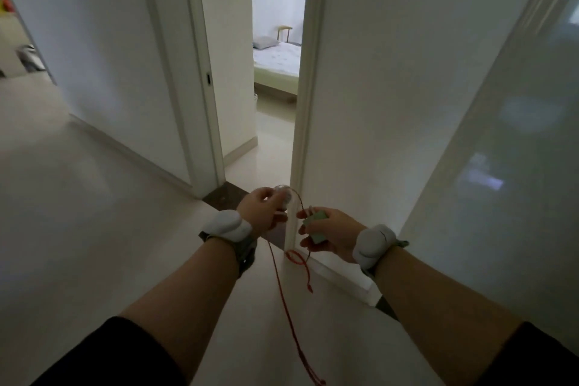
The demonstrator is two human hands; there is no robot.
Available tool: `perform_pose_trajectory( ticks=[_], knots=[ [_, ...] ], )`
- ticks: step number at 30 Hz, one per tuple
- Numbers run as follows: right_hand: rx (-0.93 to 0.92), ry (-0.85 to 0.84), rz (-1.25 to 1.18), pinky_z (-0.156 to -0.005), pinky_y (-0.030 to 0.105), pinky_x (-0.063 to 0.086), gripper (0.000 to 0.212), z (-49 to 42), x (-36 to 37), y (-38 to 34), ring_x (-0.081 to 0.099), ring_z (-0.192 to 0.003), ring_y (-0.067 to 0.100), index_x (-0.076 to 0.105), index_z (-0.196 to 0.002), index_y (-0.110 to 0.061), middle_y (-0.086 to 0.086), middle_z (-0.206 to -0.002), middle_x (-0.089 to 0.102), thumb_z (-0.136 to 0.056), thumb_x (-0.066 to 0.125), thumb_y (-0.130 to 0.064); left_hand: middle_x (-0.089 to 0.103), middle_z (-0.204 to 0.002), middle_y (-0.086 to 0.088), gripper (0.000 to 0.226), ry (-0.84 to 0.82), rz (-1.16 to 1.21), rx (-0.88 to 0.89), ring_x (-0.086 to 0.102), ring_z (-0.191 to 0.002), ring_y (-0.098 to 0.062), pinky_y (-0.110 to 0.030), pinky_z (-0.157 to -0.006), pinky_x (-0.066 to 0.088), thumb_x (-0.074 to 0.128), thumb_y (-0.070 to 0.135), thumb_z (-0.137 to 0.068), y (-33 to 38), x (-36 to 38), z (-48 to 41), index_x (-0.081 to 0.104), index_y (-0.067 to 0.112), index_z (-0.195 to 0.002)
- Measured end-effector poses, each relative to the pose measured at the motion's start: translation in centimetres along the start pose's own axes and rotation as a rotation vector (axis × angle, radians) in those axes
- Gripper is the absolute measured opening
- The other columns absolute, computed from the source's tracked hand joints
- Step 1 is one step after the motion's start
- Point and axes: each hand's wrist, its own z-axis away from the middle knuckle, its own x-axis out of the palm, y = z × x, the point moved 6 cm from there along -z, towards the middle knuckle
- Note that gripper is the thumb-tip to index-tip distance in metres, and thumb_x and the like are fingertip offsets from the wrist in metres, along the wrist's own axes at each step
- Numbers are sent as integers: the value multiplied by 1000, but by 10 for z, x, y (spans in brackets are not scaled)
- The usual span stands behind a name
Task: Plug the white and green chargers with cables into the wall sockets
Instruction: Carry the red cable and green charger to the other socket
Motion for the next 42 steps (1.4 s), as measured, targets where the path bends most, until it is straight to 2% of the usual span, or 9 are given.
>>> perform_pose_trajectory(
  ticks=[6, 13, 16, 19, 24, 29, 32, 36, 42],
  knots=[
    [59, 30, 71, -76, 33, 55, 18, -108, 21, -32, 62, -81, 22, 61, -95, -13, 15, -98, 61, -85, 56, 1, 70, -85, -4, 16, 47, 324, -32, 68, -71, -20, -29, -60, 51, 51, 38, -91, 32, -60, -109, 53, 23, -90],
    [57, -33, 172, -98, 45, 49, 15, -278, 25, -74, 61, -101, 29, 62, -92, -16, 13, -99, 64, -82, 60, -5, 68, -84, -3, 23, 97, 330, 62, 65, -70, -17, -30, -69, 52, 49, 35, -93, 75, -97, -264, 55, 14, -102],
    [71, -85, 134, -95, 45, 51, 15, -350, 25, -100, 62, -99, 29, 60, -93, -15, 14, -97, 63, -83, 60, -3, 68, -83, -1, 27, 150, 259, 88, 65, -68, -14, -29, -70, 53, 49, 35, -93, 92, -118, -332, 54, 12, -106],
    [68, -146, 90, -82, 35, 56, 13, -407, 26, -135, 63, -83, 23, 59, -91, -11, 10, -87, 61, -84, 59, 0, 67, -84, 0, 28, 180, 223, 84, 65, -69, -14, -30, -71, 53, 48, 35, -94, 101, -141, -387, 54, 12, -107],
    [125, -95, 120, -80, 35, 56, 20, -502, 24, -180, 63, -81, 21, 60, -97, -13, 12, -93, 59, -82, 60, 1, 68, -84, 0, 27, 198, 239, 74, 64, -69, -16, -31, -72, 52, 48, 37, -93, 109, -179, -479, 55, 13, -105],
    [81, -7, -64, -69, 33, 58, 27, -594, 18, -228, 70, -83, 28, 57, -111, -7, 18, -107, 63, -84, 60, -2, 70, -86, 0, 30, 93, 239, 55, 64, -72, -15, -31, -73, 51, 53, 44, -89, 113, -202, -589, 56, 18, -104],
    [84, 127, 15, -72, 34, 57, 20, -650, 11, -257, 68, -76, 25, 58, -105, -7, 15, -96, 64, -85, 59, -2, 69, -87, -1, 34, -4, 207, 59, 63, -72, -15, -29, -71, 49, 53, 43, -89, 117, -213, -664, 56, 16, -109],
    [140, 246, 73, -59, 27, 51, 15, -706, -2, -286, 64, -69, 22, 56, -99, -7, 11, -84, 61, -85, 57, 0, 68, -82, -1, 36, -110, 187, 14, 61, -66, -14, -25, -62, 44, 53, 42, -90, 126, -220, -744, 55, 14, -112],
    [135, 411, 113, -77, 35, 53, 15, -774, -55, -316, 63, -82, 24, 59, -98, -7, 10, -83, 61, -84, 57, -2, 68, -84, -2, 35, -258, 149, -8, 61, -68, -15, -28, -67, 45, 54, 42, -89, 145, -184, -849, 55, 14, -111]
  ],
)
